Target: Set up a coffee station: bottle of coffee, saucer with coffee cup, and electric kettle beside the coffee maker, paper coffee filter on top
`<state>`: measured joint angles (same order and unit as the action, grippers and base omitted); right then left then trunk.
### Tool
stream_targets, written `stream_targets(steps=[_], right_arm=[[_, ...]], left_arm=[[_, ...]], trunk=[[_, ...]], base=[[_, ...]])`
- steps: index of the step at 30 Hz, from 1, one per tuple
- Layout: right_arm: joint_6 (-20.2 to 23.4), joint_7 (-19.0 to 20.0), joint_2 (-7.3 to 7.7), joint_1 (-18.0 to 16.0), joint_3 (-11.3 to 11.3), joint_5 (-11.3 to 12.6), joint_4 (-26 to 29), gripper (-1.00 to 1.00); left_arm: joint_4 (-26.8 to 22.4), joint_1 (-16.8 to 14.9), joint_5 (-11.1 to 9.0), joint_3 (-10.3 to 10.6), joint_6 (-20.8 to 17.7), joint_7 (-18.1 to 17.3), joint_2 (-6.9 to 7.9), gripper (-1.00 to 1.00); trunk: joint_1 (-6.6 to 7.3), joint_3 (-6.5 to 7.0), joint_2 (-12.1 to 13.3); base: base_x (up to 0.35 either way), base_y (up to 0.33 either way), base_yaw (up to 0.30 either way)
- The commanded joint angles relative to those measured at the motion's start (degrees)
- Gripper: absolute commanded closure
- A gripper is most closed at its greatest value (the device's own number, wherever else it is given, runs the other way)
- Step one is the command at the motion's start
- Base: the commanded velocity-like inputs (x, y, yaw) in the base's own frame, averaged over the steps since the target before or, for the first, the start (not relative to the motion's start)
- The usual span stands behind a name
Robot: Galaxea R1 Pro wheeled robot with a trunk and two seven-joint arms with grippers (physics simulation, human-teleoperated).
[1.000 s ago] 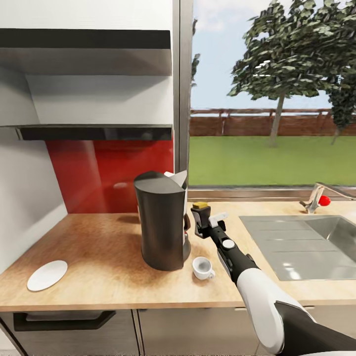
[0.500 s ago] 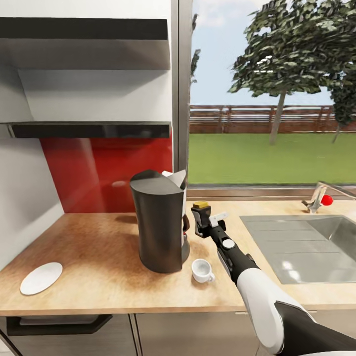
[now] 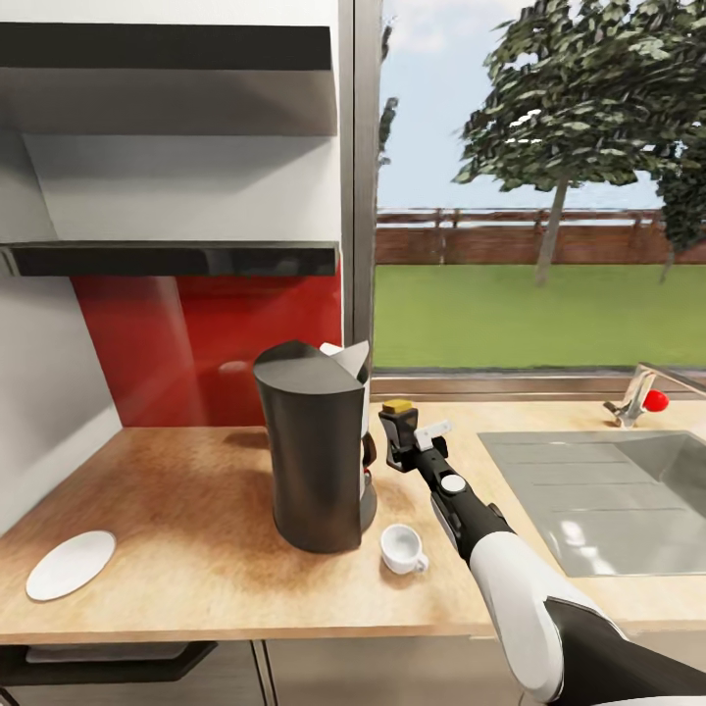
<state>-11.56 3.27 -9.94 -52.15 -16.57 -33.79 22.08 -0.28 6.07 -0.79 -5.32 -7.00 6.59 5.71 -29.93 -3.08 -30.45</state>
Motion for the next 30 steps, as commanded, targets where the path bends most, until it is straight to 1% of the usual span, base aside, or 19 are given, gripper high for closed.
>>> stream_targets(steps=[1,8,17,30], right_arm=[[-0.22,0.37,-0.06,-0.05,-0.48,-0.32,-0.03,1.00],[-0.22,0.42,-0.06,-0.05,-0.40,-0.40,-0.27,1.00],[-0.22,0.42,-0.06,-0.05,-0.40,-0.40,-0.29,1.00],[-0.22,0.42,-0.06,-0.05,-0.40,-0.48,-0.29,1.00]], left_arm=[[-0.07,-0.01,-0.08,-0.42,-0.18,0.10,0.00,-1.00],[-0.03,-0.01,-0.08,-0.33,-0.26,0.09,-0.13,-1.00],[-0.21,-0.04,-0.13,-0.22,-0.20,0.09,-0.17,-1.00],[-0.24,-0.10,-0.18,-0.22,-0.12,0.09,-0.16,-1.00]], trunk=[[-0.03,-0.10,-0.09],[-0.03,-0.10,-0.09],[-0.03,-0.45,-0.09],[-2.88,-3.73,-5.30]], base=[[0.041,0.000,0.000],[0.008,0.000,0.000],[0.000,0.000,0.000],[0.000,0.000,0.000]])
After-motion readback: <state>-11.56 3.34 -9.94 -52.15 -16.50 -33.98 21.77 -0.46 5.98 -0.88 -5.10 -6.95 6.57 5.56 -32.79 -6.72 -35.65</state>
